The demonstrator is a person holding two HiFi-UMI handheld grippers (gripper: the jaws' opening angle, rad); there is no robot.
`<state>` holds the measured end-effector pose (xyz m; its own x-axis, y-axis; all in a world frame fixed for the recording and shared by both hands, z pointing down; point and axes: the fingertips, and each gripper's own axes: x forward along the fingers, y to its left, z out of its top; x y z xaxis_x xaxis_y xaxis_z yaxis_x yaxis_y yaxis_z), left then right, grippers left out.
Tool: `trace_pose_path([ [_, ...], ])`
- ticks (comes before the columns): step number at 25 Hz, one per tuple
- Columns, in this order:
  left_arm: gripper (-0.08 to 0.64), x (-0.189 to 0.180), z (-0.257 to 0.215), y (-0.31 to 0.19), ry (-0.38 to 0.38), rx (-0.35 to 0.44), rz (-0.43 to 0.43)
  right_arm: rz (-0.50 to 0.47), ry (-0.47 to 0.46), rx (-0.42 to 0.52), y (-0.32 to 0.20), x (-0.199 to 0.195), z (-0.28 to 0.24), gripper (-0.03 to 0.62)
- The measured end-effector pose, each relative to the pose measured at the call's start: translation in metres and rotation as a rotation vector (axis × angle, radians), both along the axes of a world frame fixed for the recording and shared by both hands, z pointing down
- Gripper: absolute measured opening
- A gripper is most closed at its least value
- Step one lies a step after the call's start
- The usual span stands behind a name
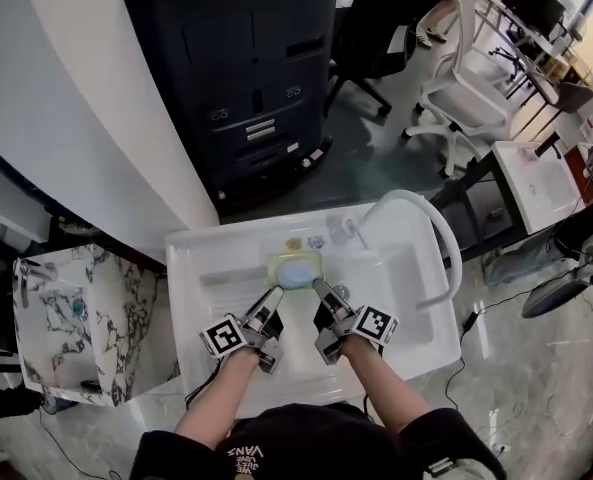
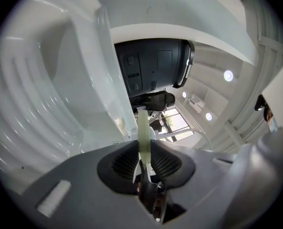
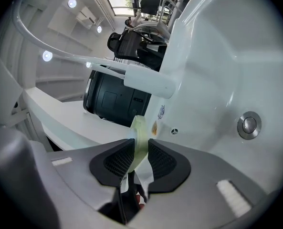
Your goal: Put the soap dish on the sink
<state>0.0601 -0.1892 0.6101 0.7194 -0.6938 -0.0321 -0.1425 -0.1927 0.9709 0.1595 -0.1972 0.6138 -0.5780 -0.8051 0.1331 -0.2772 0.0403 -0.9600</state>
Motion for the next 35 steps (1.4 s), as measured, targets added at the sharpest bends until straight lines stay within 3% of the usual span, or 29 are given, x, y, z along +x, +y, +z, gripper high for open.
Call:
trace_pose_path([
  [9, 0.117, 0.001, 0.023, -0.009, -0.019, -0.046, -0.03, -0.021, 0.017, -0.026, -0.014, 0.003, 0.018, 0.08],
  [25, 0.094, 0.007, 0.041, -0.025, 0.065, -0.117, -0.066, 0.012, 0.015, -0.071, -0.03, 0.01, 0.036, 0.08],
  [35, 0.094, 0.001, 0.051, -0.035, 0.066, -0.134, -0.081, 0.019, 0.031, -0.097, -0.04, 0.006, 0.044, 0.08],
])
